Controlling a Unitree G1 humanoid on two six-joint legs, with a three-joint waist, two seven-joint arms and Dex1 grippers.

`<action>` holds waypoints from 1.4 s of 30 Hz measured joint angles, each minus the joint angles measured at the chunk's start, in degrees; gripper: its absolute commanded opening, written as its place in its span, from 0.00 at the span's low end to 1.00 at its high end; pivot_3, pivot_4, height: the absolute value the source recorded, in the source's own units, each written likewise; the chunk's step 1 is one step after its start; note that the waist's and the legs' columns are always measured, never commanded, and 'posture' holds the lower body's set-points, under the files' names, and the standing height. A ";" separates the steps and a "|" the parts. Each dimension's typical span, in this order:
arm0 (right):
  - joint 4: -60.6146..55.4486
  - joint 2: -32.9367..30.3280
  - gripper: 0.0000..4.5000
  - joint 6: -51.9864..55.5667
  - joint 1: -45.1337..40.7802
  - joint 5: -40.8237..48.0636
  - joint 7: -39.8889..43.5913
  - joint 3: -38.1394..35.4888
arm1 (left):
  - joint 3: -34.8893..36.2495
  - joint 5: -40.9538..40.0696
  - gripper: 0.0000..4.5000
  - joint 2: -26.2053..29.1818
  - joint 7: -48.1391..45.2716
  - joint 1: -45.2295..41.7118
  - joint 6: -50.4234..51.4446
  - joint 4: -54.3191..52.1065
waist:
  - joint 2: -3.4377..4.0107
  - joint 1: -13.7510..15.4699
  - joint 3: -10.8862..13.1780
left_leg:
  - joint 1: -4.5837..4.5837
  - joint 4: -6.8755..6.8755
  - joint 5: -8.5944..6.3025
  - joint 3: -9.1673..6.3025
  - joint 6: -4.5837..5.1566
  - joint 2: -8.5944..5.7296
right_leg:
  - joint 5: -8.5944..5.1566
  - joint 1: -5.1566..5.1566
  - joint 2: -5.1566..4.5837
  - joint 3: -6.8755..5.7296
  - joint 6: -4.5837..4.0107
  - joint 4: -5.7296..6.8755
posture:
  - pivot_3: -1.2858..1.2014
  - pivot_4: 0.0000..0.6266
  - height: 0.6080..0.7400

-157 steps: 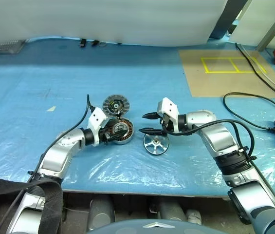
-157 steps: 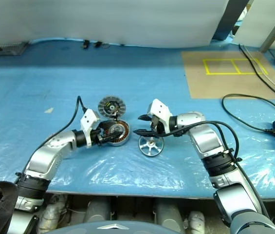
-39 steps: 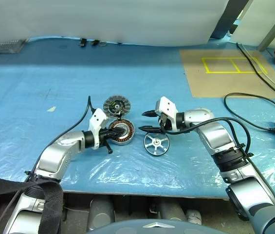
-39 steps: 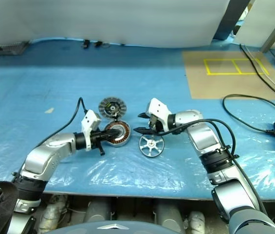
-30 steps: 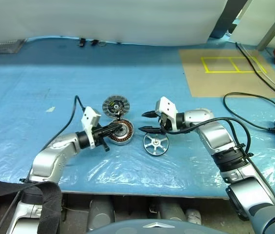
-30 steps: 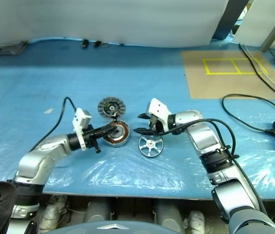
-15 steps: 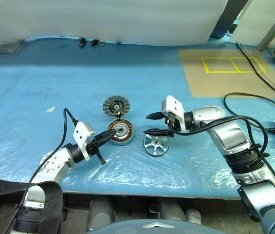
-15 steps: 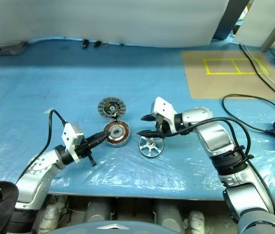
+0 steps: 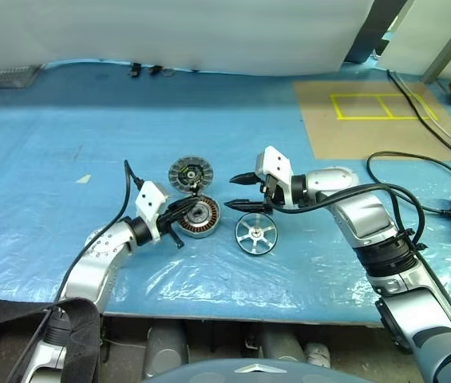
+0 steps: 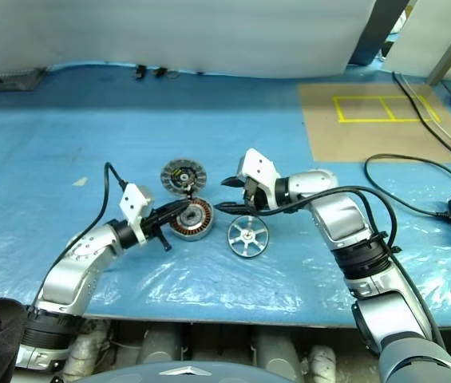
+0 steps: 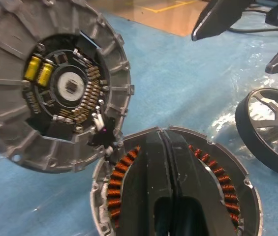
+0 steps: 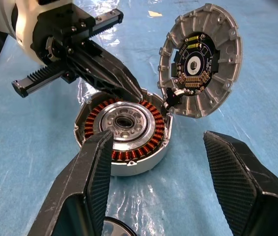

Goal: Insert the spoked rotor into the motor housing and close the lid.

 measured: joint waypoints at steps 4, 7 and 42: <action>-0.29 -0.02 0.65 0.00 1.13 -0.02 -1.01 0.00 | -1.76 0.36 0.00 1.01 -1.10 -0.58 2.66 0.40 | 0.00 0.05 0.00 | 0.01 0.02 0.00 0.01 0.00 0.00 | 0.00 0.00 0.00 0.00 0.00 0.04 | 0.52 0.24 1.00; -0.39 -0.19 0.65 -0.01 1.89 -0.13 -1.65 -0.01 | -2.42 0.45 0.00 1.97 -1.84 -0.92 4.78 0.64 | 0.00 0.05 0.00 | 0.02 0.03 0.00 0.00 0.00 0.00 | 0.00 0.00 0.00 0.00 0.00 0.06 | 0.52 0.24 1.00; 0.06 0.33 0.65 -2.86 2.05 -1.38 -4.28 -0.01 | -2.77 0.84 0.00 2.34 -2.06 -5.21 7.59 3.87 | 0.01 0.13 0.00 | 0.01 0.19 0.00 -0.01 0.00 -0.01 | 0.00 0.01 -0.01 0.00 0.00 0.19 | 0.52 0.24 1.00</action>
